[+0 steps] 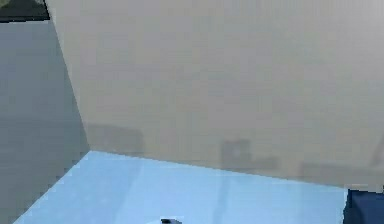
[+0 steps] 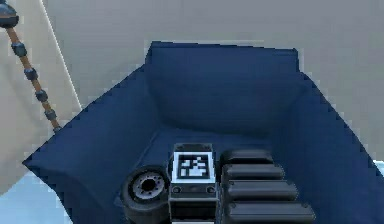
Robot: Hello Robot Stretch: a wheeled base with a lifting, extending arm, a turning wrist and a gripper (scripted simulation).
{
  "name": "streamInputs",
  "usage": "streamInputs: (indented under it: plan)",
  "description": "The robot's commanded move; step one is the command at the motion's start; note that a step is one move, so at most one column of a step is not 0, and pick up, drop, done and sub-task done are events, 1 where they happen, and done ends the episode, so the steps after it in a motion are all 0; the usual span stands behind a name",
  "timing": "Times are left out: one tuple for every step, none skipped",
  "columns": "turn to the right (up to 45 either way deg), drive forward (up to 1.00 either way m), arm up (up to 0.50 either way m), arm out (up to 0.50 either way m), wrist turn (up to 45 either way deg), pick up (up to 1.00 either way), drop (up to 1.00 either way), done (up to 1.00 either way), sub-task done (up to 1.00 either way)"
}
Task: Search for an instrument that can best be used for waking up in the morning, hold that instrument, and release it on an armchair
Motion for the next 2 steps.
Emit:
streamInputs:
  plan:
    - [-45.0, 0.0, 0.0, 0.0, 0.0, 0.0, 0.0, 0.0, 0.0]
    - [-24.0, 0.0, 0.0, 0.0, 0.0, 0.0, 0.0, 0.0, 0.0]
